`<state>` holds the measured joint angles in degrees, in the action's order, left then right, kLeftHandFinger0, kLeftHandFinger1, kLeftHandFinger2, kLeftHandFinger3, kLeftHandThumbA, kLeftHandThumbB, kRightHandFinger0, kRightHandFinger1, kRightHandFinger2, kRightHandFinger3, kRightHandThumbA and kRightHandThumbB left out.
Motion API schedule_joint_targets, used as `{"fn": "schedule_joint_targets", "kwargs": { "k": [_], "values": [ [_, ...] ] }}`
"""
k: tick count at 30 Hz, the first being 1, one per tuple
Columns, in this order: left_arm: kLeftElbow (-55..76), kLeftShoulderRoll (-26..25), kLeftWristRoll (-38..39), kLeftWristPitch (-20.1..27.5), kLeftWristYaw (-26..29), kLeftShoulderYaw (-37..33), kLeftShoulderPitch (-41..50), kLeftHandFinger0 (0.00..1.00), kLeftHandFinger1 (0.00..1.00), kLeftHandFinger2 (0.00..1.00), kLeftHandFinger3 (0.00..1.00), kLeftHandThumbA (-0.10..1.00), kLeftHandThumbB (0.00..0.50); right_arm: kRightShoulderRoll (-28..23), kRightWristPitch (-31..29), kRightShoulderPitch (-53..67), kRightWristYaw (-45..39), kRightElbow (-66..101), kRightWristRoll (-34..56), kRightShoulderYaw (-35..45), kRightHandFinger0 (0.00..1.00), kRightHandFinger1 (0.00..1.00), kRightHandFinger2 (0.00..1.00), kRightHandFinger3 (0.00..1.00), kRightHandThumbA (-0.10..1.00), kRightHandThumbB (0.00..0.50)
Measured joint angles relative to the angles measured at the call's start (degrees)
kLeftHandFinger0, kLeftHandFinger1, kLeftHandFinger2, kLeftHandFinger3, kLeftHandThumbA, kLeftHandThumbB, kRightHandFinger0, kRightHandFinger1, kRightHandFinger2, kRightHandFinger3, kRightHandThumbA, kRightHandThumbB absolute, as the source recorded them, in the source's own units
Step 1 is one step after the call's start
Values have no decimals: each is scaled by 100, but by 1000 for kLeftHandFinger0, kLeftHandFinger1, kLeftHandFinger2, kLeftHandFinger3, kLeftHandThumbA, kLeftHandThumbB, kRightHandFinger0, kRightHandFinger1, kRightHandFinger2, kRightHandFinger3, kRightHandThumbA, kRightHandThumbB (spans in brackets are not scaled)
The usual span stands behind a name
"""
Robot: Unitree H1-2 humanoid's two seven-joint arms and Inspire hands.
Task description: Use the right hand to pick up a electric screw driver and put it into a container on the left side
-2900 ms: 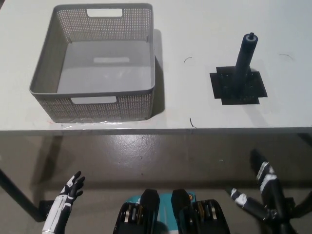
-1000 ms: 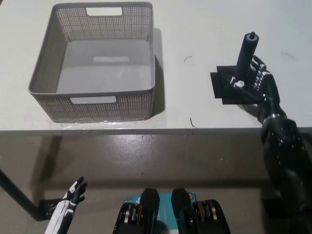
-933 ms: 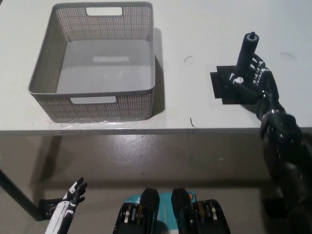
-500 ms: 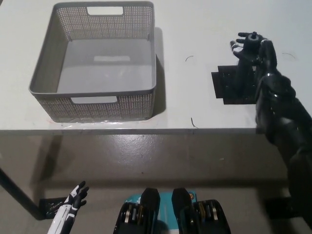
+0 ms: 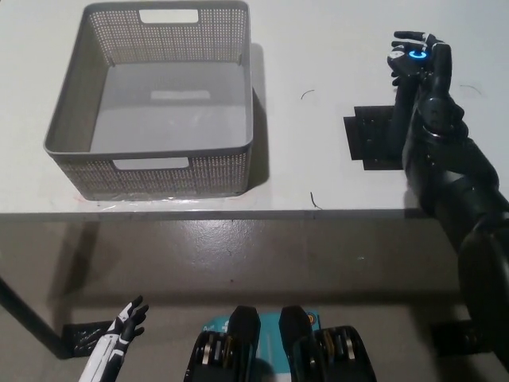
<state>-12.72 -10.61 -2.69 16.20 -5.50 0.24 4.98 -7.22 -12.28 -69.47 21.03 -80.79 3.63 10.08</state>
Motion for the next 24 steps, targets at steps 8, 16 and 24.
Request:
{"fn": "schedule_joint_targets", "kwargs": {
  "k": [8,16,24],
  "values": [
    [-26,1,0,44,0,3,1,1000,1000,1000,1000,1000,243,132,-55,-26,282,9,-33,-193,0,6,406,585,-100,141],
    [-34,0,0,46,0,6,27,1000,1000,1000,1000,1000,240,290,-96,-359,429,163,-100,-462,0,153,582,648,-100,121],
    [-32,2,2,42,-1,5,99,1000,1000,1000,1000,983,246,569,-209,-676,464,624,-176,-599,0,164,603,693,-100,116]
  ]
}}
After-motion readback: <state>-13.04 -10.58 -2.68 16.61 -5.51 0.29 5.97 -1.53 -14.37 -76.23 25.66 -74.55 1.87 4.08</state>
